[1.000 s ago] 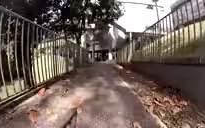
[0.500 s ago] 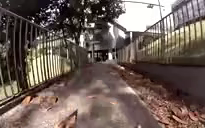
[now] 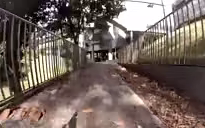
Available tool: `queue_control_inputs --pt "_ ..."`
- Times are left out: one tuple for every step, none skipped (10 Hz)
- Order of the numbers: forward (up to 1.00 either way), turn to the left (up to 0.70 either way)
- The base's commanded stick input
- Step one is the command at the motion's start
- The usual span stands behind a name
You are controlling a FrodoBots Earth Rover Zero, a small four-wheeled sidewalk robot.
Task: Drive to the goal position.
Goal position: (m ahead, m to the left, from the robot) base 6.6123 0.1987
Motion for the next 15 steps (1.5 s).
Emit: queue_control_inputs --pt "0.85 0.0" --pt "0.85 0.0" --pt "0.85 0.0" --pt "0.85 0.0" --pt "0.85 0.0" --pt "0.85 0.0" --pt "0.85 0.0" --pt "0.85 0.0" --pt "0.85 0.0" --pt "0.85 0.0" --pt "0.85 0.0" --pt "0.85 0.0" --pt "0.85 0.0" --pt "0.85 0.0" --pt "0.85 0.0"
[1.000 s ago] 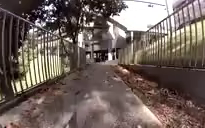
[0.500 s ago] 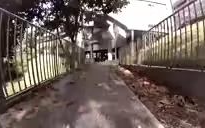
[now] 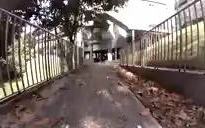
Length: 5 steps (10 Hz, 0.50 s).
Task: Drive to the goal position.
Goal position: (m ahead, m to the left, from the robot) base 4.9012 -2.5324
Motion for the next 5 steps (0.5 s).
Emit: queue_control_inputs --pt "0.85 0.04" --pt "0.85 0.21" --pt "0.85 0.27" --pt "0.85 0.27" --pt "0.85 0.14"
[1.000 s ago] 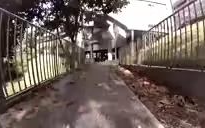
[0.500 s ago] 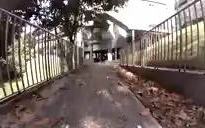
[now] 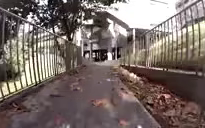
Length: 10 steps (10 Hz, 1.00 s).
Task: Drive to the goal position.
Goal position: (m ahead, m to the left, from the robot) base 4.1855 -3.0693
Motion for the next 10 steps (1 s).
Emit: queue_control_inputs --pt "0.85 0.0" --pt "0.85 0.0" --pt "0.85 0.0" --pt "0.85 0.0" --pt "0.85 0.0" --pt "0.85 0.0" --pt "0.85 0.0" --pt "0.85 0.0" --pt "0.85 0.0" --pt "0.85 0.0"
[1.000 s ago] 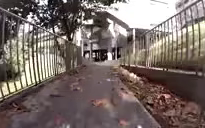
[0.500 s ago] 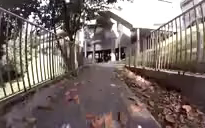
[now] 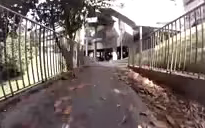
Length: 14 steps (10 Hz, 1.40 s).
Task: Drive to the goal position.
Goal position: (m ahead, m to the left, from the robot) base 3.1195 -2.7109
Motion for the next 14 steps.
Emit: queue_control_inputs --pt "0.85 0.0" --pt "0.85 0.0" --pt "0.85 0.0" --pt "0.85 0.0" --pt "0.85 0.0" --pt "0.85 0.0" --pt "0.85 0.0" --pt "0.85 0.0" --pt "0.85 0.0" --pt "0.85 0.0" --pt "0.85 0.0" --pt "0.85 0.0" --pt "0.85 0.0" --pt "0.85 0.0"
